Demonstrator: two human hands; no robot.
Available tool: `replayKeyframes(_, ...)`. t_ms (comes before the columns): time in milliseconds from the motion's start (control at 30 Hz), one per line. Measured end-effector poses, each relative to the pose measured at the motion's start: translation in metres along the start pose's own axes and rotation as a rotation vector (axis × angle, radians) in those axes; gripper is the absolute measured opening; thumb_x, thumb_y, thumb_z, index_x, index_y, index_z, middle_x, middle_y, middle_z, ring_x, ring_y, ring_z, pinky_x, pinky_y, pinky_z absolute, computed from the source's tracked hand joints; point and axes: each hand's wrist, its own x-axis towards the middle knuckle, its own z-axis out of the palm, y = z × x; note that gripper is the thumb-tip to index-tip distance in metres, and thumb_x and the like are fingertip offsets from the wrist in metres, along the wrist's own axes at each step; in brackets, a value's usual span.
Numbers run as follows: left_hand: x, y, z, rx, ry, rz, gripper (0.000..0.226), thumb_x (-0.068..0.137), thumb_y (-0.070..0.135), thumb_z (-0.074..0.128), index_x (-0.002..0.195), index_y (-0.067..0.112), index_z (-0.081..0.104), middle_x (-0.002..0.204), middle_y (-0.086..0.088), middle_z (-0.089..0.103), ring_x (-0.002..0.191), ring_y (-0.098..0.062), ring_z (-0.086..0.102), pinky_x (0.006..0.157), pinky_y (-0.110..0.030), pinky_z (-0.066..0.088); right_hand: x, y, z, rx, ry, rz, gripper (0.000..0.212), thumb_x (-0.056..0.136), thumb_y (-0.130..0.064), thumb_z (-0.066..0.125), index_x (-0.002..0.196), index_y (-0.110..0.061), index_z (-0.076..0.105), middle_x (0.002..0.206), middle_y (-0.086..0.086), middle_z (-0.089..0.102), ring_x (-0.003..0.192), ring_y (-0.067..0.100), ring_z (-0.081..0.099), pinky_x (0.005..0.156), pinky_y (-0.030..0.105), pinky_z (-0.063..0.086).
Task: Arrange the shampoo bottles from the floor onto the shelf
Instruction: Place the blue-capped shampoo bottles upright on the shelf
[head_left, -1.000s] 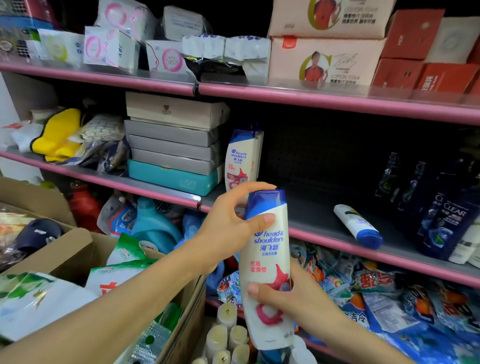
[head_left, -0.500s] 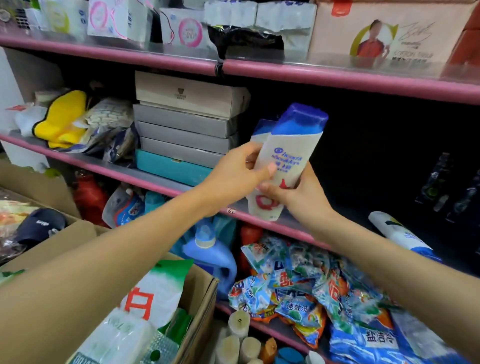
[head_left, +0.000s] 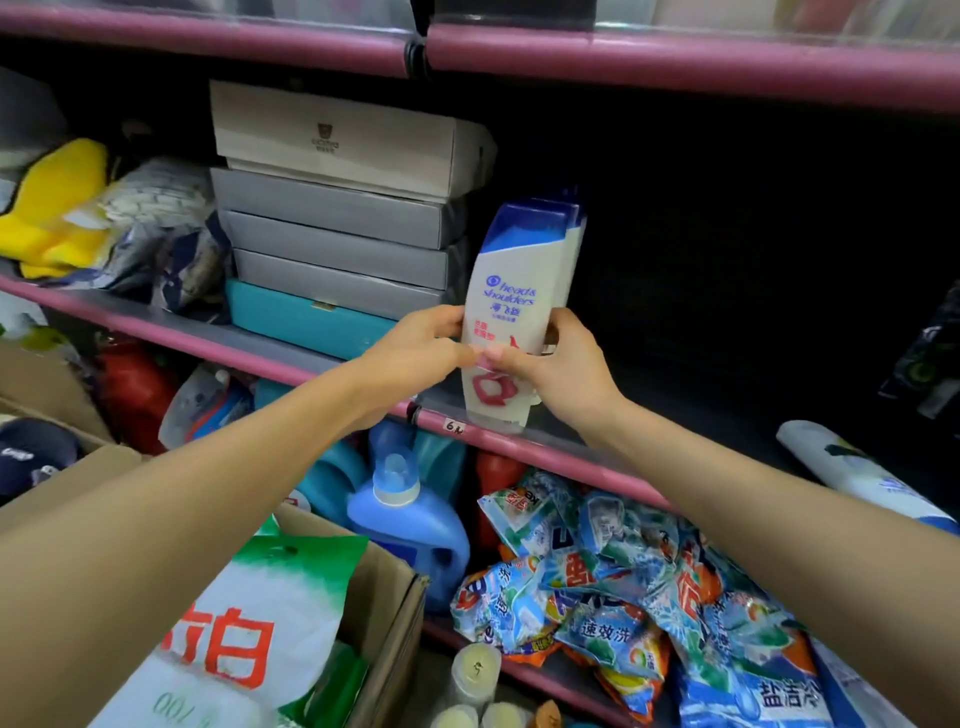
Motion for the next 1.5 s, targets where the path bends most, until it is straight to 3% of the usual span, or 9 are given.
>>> replayKeyframes(167,0.0,-0.019,0.009,-0.052,0.005,-0.089,0.028,0.092,0.005,0.054,0.1,0.03,0.064,0.096,0.019,0.071,0.088,0.003,0.062,0.072,-0.018,0.045,-0.015,0.026,-0.002,-0.098,-0.023,0.085,0.046,0.07,-0.032,0.084,0.101,-0.018,0.053,0.093,-0.011,0.064,0.082,0.0,0.062,0.072,0.018,0.054)
replayKeyframes(300,-0.001,-0.03,0.018,-0.087,0.01,-0.082,0.04,0.088,-0.006,0.051,0.088,0.031,0.065,0.081,0.022,0.073,0.078,0.01,0.066,0.063,-0.005,0.047,-0.021,0.037,0.002,-0.182,-0.05,0.069,0.04,0.077,-0.032,0.077,0.111,-0.016,0.061,0.104,-0.003,0.07,0.091,0.009,0.065,0.084,0.027,0.054)
replayKeyframes(467,-0.002,-0.031,0.018,-0.081,-0.022,-0.084,0.039,0.086,-0.004,0.052,0.086,0.031,0.069,0.089,0.018,0.074,0.085,0.007,0.066,0.069,-0.007,0.047,-0.023,0.037,0.002,-0.218,-0.053,0.071,0.043,0.082,-0.033,0.072,0.12,-0.015,0.06,0.114,0.0,0.069,0.101,0.015,0.066,0.091,0.037,0.053)
replayKeyframes(833,-0.001,-0.028,0.021,-0.083,-0.009,-0.116,0.041,0.085,-0.005,0.051,0.089,0.032,0.07,0.098,0.012,0.074,0.095,0.0,0.066,0.077,-0.015,0.048,-0.026,0.034,0.002,-0.25,-0.036,0.076,0.045,0.083,-0.034,0.071,0.121,-0.014,0.059,0.116,0.001,0.069,0.102,0.017,0.065,0.091,0.038,0.053)
replayKeyframes(967,-0.001,-0.028,0.022,-0.09,-0.002,-0.112,0.048,0.083,-0.006,0.05,0.077,0.036,0.072,0.091,0.017,0.074,0.086,0.007,0.067,0.066,-0.006,0.047,-0.026,0.034,0.003,-0.309,-0.022,0.078,0.046,0.083,-0.038,0.07,0.119,-0.014,0.06,0.114,0.002,0.069,0.099,0.018,0.066,0.088,0.039,0.054)
replayKeyframes(1133,-0.009,-0.026,0.028,-0.112,0.069,-0.121,0.042,0.085,-0.009,0.05,0.083,0.029,0.066,0.076,0.02,0.073,0.074,0.008,0.067,0.061,-0.007,0.049,-0.029,0.029,-0.001,-0.277,-0.031,0.121,0.044,0.084,-0.037,0.069,0.12,-0.013,0.06,0.113,0.002,0.069,0.1,0.018,0.066,0.088,0.039,0.054)
replayKeyframes(1267,-0.03,-0.021,0.04,-0.109,0.262,-0.157,0.031,0.087,-0.005,0.05,0.104,0.018,0.063,0.086,0.012,0.067,0.078,-0.003,0.062,0.068,-0.018,0.048,-0.055,0.016,-0.007,-0.343,0.188,0.06,0.039,0.092,-0.031,0.055,0.128,-0.015,0.054,0.122,0.002,0.066,0.11,0.024,0.062,0.094,0.043,0.05)
replayKeyframes(1367,-0.058,-0.021,0.053,-0.124,0.274,-0.216,0.033,0.088,-0.003,0.052,0.115,0.014,0.061,0.099,0.002,0.065,0.086,-0.009,0.06,0.072,-0.022,0.049,-0.087,0.007,-0.012,-0.225,0.217,0.008,0.035,0.091,-0.02,0.055,0.125,-0.014,0.055,0.113,0.0,0.069,0.105,0.019,0.064,0.095,0.04,0.049)
replayKeyframes(1500,-0.109,-0.046,0.08,-0.11,0.143,-0.269,0.028,0.087,-0.005,0.054,0.103,0.014,0.067,0.09,0.006,0.069,0.077,0.003,0.06,0.058,-0.007,0.048,-0.146,0.026,-0.009,-0.082,0.182,0.153,0.031,0.091,-0.015,0.056,0.122,-0.014,0.052,0.082,-0.016,0.061,0.077,0.004,0.06,0.078,0.025,0.048)
